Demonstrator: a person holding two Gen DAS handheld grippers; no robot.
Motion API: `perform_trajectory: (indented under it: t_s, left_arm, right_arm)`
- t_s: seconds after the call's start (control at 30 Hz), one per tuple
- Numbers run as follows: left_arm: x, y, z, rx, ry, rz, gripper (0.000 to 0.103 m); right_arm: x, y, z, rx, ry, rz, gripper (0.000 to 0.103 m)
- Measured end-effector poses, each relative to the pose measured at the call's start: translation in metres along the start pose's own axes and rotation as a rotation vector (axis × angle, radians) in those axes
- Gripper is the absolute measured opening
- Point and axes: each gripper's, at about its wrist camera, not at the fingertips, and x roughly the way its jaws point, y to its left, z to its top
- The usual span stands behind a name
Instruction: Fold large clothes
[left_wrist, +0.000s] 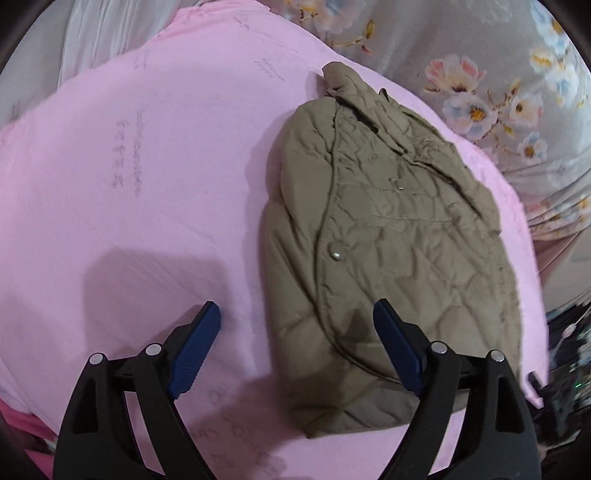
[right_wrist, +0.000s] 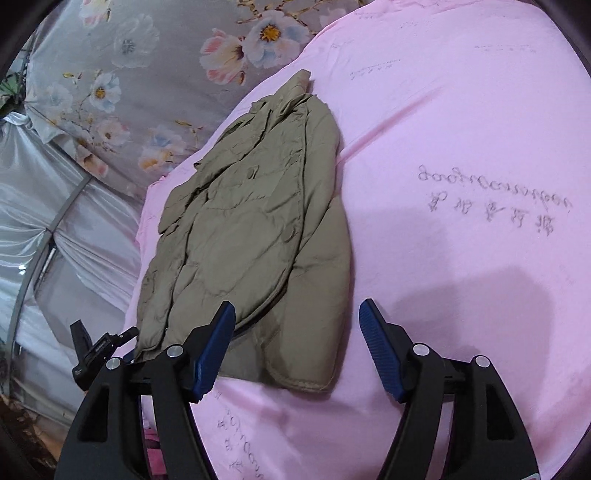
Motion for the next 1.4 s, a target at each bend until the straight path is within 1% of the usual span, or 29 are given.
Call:
perform_trajectory:
  t_s: [0.03,0.07,0.1,0.13,0.17,0.2,0.23,0.27,0.3,0.33,0.37,0.43,0.53,0.63,0.73,0.87,0.97,1.03,1.1,1.2,1.3,1.4]
  left_arm:
    - [-0.001,0.0,-0.001,-0.026,0.008,-0.031,0.082]
    - [0.0,0.0,-0.002,-0.049,0.027,-0.08,0.082]
    - [0.001,-0.003,-0.004,-0.055,0.037,-0.099,0.079]
    - [0.003,-0.006,-0.005,-0.055,0.044,-0.107,0.074]
    - [0.005,-0.01,-0.007,-0.042,0.049,-0.099,0.061]
    - [0.006,-0.014,-0.007,-0.032,0.053,-0.075,0.048]
    - [0.006,-0.017,-0.007,-0.023,0.056,-0.056,0.039]
    - [0.006,-0.019,-0.006,-0.021,0.061,-0.065,0.025]
    - [0.004,-0.02,-0.005,-0.022,0.061,-0.073,0.017]
    - [-0.002,-0.02,-0.004,-0.019,0.052,-0.077,0.014]
    - [-0.011,-0.022,-0.003,-0.009,0.035,-0.088,0.011]
    - [-0.029,-0.025,-0.001,0.008,0.002,-0.101,0.009]
    - [-0.063,-0.033,0.001,0.028,-0.047,-0.141,0.008]
    - [-0.105,-0.04,0.0,0.049,-0.109,-0.188,0.007]
    - [-0.157,-0.047,0.0,0.082,-0.198,-0.232,0.007]
    - [-0.207,-0.056,0.006,0.103,-0.302,-0.27,0.007]
    - [-0.227,-0.069,0.018,0.135,-0.356,-0.272,0.007]
    - [-0.226,-0.081,0.03,0.163,-0.374,-0.251,0.007]
    - [-0.212,-0.095,0.051,0.189,-0.377,-0.226,0.007]
    - [-0.171,-0.117,0.09,0.214,-0.377,-0.153,0.007]
    - [-0.127,-0.128,0.129,0.204,-0.357,-0.097,0.007]
    - [-0.087,-0.138,0.156,0.234,-0.354,-0.02,0.007]
  right_arm:
    - [0.002,0.003,-0.002,-0.004,0.002,0.009,0.069]
    - [0.004,0.005,-0.003,-0.01,0.003,0.01,0.068]
    - [0.007,0.009,-0.004,-0.02,0.003,0.005,0.064]
    - [0.011,0.012,-0.005,-0.029,0.009,-0.009,0.054]
    - [0.015,0.014,-0.006,-0.039,0.01,-0.038,0.049]
    - [0.016,0.015,-0.006,-0.04,0.007,-0.058,0.037]
    - [0.017,0.014,-0.006,-0.025,0.012,-0.053,0.025]
    - [0.015,0.012,-0.006,-0.008,0.01,-0.034,0.022]
    - [0.011,0.012,-0.005,0.002,-0.001,-0.019,0.017]
    - [0.006,0.014,-0.005,-0.005,-0.014,-0.014,0.013]
    - [-0.001,0.017,-0.004,-0.018,-0.027,-0.007,0.012]
    - [-0.018,0.027,-0.003,-0.049,-0.06,0.02,0.009]
    - [-0.05,0.051,-0.001,-0.123,-0.134,0.051,0.008]
    - [-0.088,0.081,-0.001,-0.214,-0.23,0.089,0.008]
    - [-0.124,0.107,0.003,-0.291,-0.32,0.117,0.007]
    - [-0.161,0.129,0.015,-0.331,-0.431,0.162,0.007]
    - [-0.165,0.141,0.032,-0.336,-0.465,0.169,0.007]
    - [-0.154,0.147,0.052,-0.338,-0.473,0.15,0.007]
    - [-0.134,0.15,0.072,-0.337,-0.481,0.1,0.007]
    - [-0.099,0.146,0.11,-0.286,-0.473,0.069,0.007]
    - [-0.063,0.144,0.148,-0.263,-0.479,0.018,0.007]
    - [-0.03,0.141,0.178,-0.233,-0.472,-0.023,0.007]
